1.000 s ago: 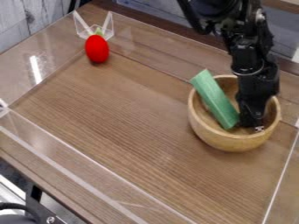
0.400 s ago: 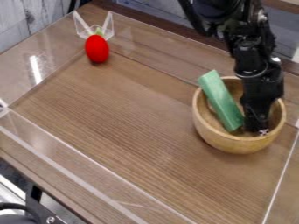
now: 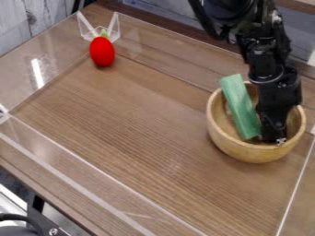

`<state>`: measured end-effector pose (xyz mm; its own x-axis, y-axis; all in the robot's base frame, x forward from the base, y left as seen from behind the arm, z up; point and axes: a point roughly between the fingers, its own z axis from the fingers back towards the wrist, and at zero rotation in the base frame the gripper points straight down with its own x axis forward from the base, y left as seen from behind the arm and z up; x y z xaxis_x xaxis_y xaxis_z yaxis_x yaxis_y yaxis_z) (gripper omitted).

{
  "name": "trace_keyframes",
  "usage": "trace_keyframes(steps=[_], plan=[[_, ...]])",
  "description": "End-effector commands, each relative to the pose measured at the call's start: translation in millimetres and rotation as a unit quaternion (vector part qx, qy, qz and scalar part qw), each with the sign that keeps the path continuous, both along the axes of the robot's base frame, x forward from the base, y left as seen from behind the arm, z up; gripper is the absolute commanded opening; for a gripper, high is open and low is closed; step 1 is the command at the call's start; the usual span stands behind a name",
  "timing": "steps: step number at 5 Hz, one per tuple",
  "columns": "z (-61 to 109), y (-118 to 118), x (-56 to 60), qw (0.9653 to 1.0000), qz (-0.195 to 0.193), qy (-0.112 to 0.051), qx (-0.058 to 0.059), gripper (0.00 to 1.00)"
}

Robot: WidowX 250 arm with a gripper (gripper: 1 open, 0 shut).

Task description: Put the green block in the brown bowl

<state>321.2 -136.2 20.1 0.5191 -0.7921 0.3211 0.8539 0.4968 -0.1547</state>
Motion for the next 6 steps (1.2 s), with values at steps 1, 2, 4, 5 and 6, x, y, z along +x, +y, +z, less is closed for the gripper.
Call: trace_keyframes(steps=[1,2,4,5,6], plan=[[8.5,4.0,-9.2,1.0,0.008,0.004,0.003,1.0],[22.0,8.5,-11.1,0.9997,0.022,-0.005,0.003,1.0],[40.3,18.4,-7.6,0.9984,0.054,-0.016,0.0,1.0],[51.1,24.6,-2.9,0.9971,0.072,-0.025,-0.001,1.0],[61.8,31.6,1.4,0.9953,0.09,-0.034,0.0,1.0]])
